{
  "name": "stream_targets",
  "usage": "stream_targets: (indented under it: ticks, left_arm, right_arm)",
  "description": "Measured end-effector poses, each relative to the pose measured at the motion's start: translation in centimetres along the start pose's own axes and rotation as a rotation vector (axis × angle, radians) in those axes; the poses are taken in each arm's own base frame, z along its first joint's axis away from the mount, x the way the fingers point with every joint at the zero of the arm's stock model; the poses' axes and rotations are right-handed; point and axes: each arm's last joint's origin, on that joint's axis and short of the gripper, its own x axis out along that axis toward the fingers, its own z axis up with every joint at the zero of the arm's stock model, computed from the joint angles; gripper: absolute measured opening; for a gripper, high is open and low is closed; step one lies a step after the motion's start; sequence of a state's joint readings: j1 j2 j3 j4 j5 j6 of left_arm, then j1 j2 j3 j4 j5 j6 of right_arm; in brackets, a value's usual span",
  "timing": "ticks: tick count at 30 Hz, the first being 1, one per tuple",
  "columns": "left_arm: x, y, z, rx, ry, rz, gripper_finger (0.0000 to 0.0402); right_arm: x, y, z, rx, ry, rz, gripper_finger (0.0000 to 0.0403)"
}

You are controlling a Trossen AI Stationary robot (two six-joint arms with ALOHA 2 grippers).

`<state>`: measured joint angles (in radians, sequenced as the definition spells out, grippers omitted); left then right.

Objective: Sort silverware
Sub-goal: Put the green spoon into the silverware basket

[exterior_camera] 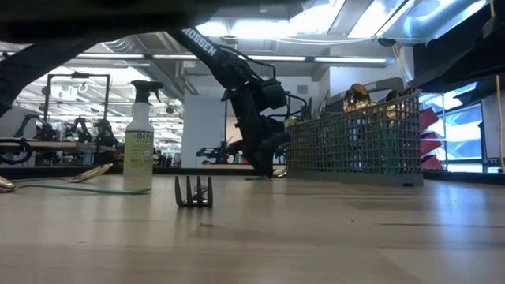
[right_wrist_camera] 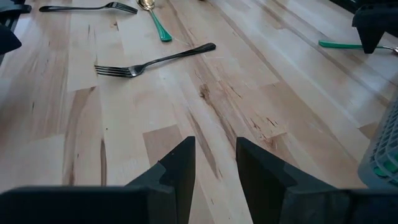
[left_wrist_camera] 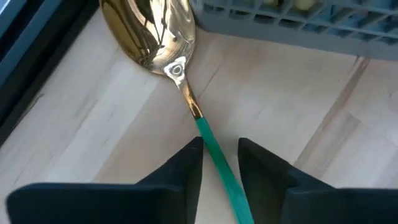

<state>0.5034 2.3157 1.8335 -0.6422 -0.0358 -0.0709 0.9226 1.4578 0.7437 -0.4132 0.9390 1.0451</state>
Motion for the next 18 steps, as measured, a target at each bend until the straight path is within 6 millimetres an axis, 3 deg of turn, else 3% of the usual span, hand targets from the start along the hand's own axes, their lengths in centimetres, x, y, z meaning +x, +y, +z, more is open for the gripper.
stream_targets:
  ticks: [9, 18]
  left_arm:
    - [-0.4, 1.5, 0.5, -0.021, -0.005, -0.037, 0.0006]
    - [-0.4, 1.7, 0.4, -0.037, 0.005, -0.035, 0.0001]
  right_arm:
    - [0.0, 0.0, 0.0, -0.002, 0.001, 0.001, 0.0099]
    - [0.0, 0.0, 0.0, -0.003, 0.006, 0.003, 0.0099]
